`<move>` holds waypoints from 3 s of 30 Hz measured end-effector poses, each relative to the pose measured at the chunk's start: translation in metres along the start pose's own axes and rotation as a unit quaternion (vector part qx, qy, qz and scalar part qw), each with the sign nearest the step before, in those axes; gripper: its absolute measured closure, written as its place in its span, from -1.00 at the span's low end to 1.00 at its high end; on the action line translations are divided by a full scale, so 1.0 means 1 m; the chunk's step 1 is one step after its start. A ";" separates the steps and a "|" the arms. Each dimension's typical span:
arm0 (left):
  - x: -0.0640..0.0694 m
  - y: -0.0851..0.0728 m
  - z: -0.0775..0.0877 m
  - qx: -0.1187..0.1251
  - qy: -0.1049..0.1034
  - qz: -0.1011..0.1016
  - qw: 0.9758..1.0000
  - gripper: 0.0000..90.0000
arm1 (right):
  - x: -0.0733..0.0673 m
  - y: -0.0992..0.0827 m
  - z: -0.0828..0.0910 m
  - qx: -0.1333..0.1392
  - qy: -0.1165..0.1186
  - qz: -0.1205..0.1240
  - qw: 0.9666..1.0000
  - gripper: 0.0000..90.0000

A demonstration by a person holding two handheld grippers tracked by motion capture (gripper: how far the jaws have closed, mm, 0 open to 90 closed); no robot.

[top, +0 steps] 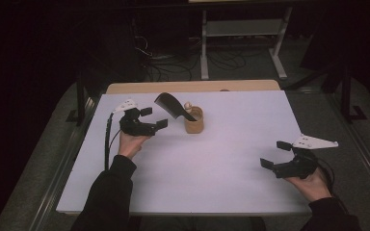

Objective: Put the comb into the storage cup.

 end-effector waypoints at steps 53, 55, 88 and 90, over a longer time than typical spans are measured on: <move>-0.012 -0.041 0.088 0.024 0.014 0.011 1.000 -1.00 | 0.002 -0.005 -0.001 -0.011 -0.007 0.001 1.000 -1.00; -0.012 -0.044 0.091 0.027 0.020 0.009 0.999 -1.00 | 0.002 -0.005 0.000 -0.012 -0.008 0.001 1.000 -1.00; -0.020 -0.085 0.148 0.055 0.094 0.025 0.994 -1.00 | 0.002 -0.009 -0.004 -0.021 -0.011 0.002 1.000 -1.00; -0.021 -0.087 0.149 0.050 0.096 0.026 0.994 -1.00 | 0.002 -0.009 -0.004 -0.022 -0.011 0.003 1.000 -1.00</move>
Point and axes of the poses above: each handheld gripper's, and its own axes: z roughly backward along the jaws, y roughly out of its top, x roughly to its right, the point moved 5 cm from there along -z, roughly forward along the jaws, and after that the axes turned 8 degrees about z, right-handed, at the moved point
